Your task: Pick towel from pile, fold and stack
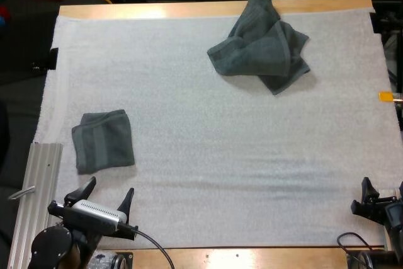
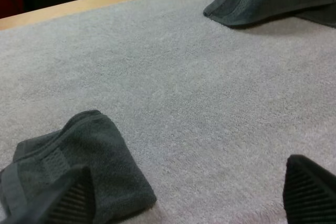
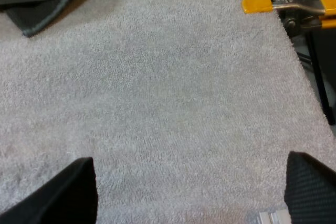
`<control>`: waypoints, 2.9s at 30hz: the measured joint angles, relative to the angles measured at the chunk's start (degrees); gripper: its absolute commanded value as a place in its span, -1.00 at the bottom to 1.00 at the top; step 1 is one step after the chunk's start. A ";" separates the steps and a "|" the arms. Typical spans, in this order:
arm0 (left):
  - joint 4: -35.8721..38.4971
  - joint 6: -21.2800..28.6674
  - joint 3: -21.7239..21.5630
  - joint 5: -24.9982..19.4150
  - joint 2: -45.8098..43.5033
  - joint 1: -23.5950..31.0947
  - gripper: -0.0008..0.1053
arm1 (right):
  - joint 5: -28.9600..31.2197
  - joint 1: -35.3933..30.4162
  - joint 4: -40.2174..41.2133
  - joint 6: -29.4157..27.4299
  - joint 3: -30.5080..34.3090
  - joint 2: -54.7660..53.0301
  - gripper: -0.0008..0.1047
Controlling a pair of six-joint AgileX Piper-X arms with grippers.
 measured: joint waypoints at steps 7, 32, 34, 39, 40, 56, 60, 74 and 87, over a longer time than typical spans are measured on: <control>-0.15 0.00 0.00 0.00 0.00 0.00 0.34 | 0.00 0.00 0.00 0.00 0.00 0.00 0.37; -0.29 -2.97 -5.14 7.93 0.00 0.00 0.34 | -13.31 0.00 1.70 0.00 -10.00 9.51 0.37; -0.29 -2.97 -6.59 8.78 0.00 0.00 0.34 | -15.25 0.00 1.64 0.00 -11.24 10.95 0.37; -1.12 -2.97 -10.13 12.29 0.60 0.00 0.34 | -20.02 0.00 1.16 0.00 -14.90 14.54 0.37; -1.27 -2.97 -10.86 12.76 1.18 0.00 0.34 | -20.97 0.00 1.18 0.00 -15.67 15.41 0.37; -0.06 -2.97 -16.86 17.70 6.21 0.00 0.34 | -29.47 0.00 -6.66 2.63 -24.61 31.48 0.37; -0.06 -2.97 -16.86 17.70 6.21 0.00 0.34 | -29.61 0.00 -10.45 5.34 -26.51 36.98 0.37; -0.06 -4.19 -16.86 17.73 6.26 0.00 0.34 | -36.18 0.00 -21.63 14.63 -30.73 56.53 0.37; -0.06 -6.31 -16.86 17.96 8.41 0.00 0.34 | -38.20 1.50 -34.15 21.30 -31.54 68.11 0.37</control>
